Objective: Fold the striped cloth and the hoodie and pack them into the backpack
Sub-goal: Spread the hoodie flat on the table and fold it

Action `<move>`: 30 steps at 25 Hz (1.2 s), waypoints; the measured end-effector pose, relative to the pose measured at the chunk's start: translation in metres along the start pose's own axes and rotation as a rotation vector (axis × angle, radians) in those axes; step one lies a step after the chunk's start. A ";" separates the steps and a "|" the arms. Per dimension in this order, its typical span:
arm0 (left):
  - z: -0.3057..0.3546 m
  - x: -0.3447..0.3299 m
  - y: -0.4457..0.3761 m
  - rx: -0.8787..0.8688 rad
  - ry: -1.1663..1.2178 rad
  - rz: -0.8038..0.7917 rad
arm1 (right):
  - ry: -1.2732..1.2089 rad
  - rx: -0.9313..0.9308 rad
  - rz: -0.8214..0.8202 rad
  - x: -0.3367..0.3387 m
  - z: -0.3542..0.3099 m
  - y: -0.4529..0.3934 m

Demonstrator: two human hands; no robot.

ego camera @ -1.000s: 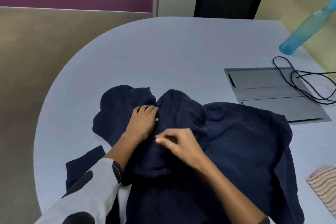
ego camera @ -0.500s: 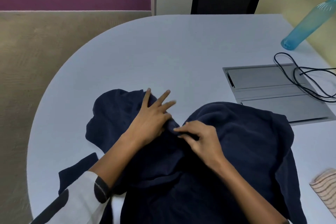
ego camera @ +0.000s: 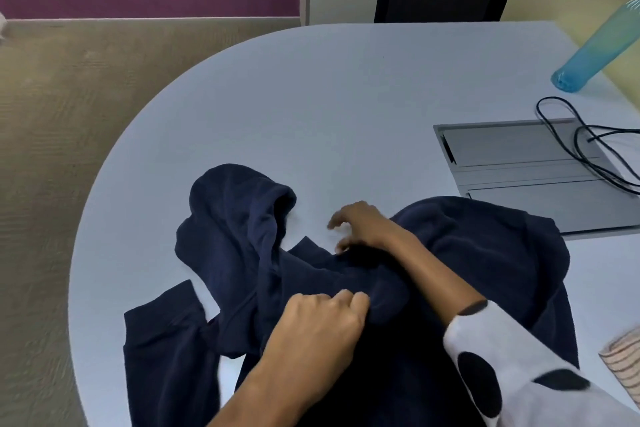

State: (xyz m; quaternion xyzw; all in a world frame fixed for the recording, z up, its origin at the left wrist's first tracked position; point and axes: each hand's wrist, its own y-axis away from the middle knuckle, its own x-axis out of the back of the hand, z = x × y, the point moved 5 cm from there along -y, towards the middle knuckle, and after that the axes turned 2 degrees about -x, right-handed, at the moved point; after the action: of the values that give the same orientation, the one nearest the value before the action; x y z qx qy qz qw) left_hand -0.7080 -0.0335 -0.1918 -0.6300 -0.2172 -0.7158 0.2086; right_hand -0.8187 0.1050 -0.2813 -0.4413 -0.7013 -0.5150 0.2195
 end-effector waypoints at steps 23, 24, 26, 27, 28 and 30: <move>-0.006 -0.007 -0.056 0.010 0.089 0.300 | -0.090 -0.855 0.445 0.094 0.153 0.048; -0.010 -0.006 -0.059 0.019 0.086 0.330 | -0.098 -0.697 0.552 0.098 0.142 0.036; -0.018 -0.002 -0.067 0.031 0.056 0.421 | -0.183 -0.402 0.571 0.099 0.111 0.013; -0.022 0.000 -0.070 0.046 0.051 0.481 | -0.140 -0.334 0.487 0.093 0.097 0.000; -0.026 0.000 -0.072 0.079 0.065 0.532 | -0.044 -0.331 0.397 0.085 0.088 -0.010; -0.039 -0.005 -0.072 0.184 0.108 0.592 | -0.060 -0.417 0.376 0.084 0.093 -0.026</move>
State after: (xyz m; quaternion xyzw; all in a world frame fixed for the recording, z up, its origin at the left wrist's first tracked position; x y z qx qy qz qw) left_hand -0.7797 0.0031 -0.2048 -0.6054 -0.0770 -0.6337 0.4753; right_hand -0.8698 0.2212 -0.2660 -0.6143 -0.4923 -0.5851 0.1946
